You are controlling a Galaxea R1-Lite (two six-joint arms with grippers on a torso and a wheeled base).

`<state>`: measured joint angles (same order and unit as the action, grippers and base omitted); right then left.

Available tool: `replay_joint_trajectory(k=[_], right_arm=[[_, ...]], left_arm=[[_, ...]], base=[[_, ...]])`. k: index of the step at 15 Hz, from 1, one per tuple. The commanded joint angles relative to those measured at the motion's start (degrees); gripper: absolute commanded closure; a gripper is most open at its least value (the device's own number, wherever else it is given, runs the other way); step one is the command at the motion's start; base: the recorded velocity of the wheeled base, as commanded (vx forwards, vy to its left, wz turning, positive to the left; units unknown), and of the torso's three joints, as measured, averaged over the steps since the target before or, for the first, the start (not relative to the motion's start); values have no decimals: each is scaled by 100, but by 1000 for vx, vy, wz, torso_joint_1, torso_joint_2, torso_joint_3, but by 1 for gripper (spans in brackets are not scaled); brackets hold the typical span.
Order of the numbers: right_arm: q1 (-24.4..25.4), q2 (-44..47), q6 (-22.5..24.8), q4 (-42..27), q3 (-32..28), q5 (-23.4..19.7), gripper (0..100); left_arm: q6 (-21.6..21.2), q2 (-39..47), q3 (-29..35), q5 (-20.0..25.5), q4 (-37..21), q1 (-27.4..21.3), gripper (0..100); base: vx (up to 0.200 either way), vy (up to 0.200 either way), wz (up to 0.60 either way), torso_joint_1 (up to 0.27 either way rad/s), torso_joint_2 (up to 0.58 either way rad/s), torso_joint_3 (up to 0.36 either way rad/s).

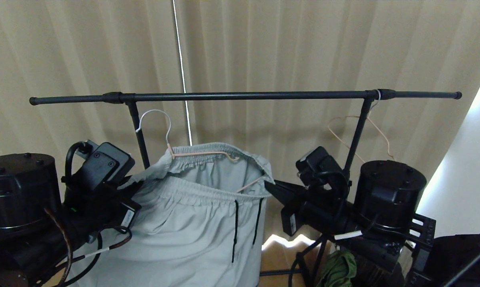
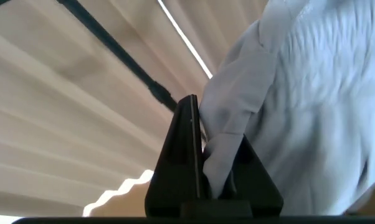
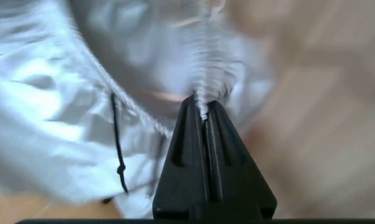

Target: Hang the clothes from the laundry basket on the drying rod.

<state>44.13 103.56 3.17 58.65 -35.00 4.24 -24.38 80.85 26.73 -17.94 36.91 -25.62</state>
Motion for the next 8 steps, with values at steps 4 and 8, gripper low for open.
replay_joint_trajectory(k=[4, 8], right_arm=[[272, 191, 26, 24, 107, 15, 0], [131, 147, 298, 50, 19, 33, 0]], left_arm=[[91, 107, 113, 19, 18, -127, 100], [21, 98, 78, 89, 35, -153, 100]], base=[[0, 0, 0, 0, 0, 0], [0, 0, 0, 0, 0, 0]])
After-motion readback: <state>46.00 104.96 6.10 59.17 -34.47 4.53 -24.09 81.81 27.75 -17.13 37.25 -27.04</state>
